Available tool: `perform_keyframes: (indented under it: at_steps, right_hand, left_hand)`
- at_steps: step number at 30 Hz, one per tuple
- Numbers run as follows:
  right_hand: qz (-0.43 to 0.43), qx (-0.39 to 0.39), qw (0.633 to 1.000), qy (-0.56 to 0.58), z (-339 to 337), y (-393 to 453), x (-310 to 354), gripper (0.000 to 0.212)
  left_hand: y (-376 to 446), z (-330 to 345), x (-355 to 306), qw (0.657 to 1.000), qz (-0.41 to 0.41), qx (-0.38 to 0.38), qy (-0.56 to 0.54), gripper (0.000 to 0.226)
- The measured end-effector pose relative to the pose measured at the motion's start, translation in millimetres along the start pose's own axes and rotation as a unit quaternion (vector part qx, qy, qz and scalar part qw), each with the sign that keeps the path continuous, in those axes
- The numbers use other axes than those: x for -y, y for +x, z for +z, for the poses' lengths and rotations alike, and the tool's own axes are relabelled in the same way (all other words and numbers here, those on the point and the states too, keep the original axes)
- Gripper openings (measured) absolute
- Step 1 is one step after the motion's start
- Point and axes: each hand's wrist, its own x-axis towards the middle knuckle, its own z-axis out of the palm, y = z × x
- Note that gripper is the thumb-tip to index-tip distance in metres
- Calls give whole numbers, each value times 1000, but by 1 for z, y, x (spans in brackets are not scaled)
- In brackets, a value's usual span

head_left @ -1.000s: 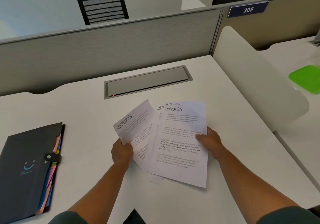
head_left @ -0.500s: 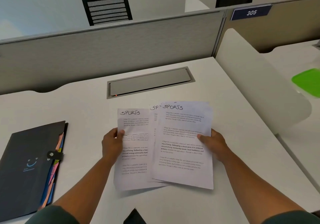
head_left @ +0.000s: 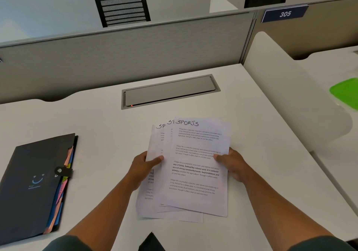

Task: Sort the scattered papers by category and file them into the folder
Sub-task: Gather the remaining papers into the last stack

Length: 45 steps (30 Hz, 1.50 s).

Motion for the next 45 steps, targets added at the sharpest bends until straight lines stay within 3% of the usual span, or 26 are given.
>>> perform_keyframes:
  at_steps: [3, 8, 11, 15, 27, 34, 40, 45]
  right_hand:
    - [5, 4, 1000, -8, 2, 1, -2, 31]
    - [-21, -78, 997, 21, -9, 6, -3, 26]
    - [-32, -70, 996, 36, -19, 7, -3, 26]
    - [-38, -49, 998, 19, -13, 9, -3, 33]
    - [-4, -10, 999, 35, 16, 16, 5, 18]
    - [-28, -29, 997, 73, 26, 13, 15, 62]
    - [-69, -1, 995, 67, 34, 6, 23, 30]
    - [-78, 28, 994, 74, 49, 3, 36, 34]
  left_hand:
    - [1, 2, 2, 1000, 3, -18, 2, 27]
    - [4, -4, 1, 996, 16, -85, -29, 16]
    - [7, -8, 1, 995, 18, -91, -25, 18]
    - [7, -5, 1, 997, 21, -69, -27, 18]
    - [3, 4, -10, 999, 44, -14, -5, 31]
    - [-4, 3, -32, 996, 76, 56, -1, 27]
    - [-7, 8, -42, 996, 75, 33, -36, 40]
    - [-10, 21, -49, 993, 96, 51, -48, 48]
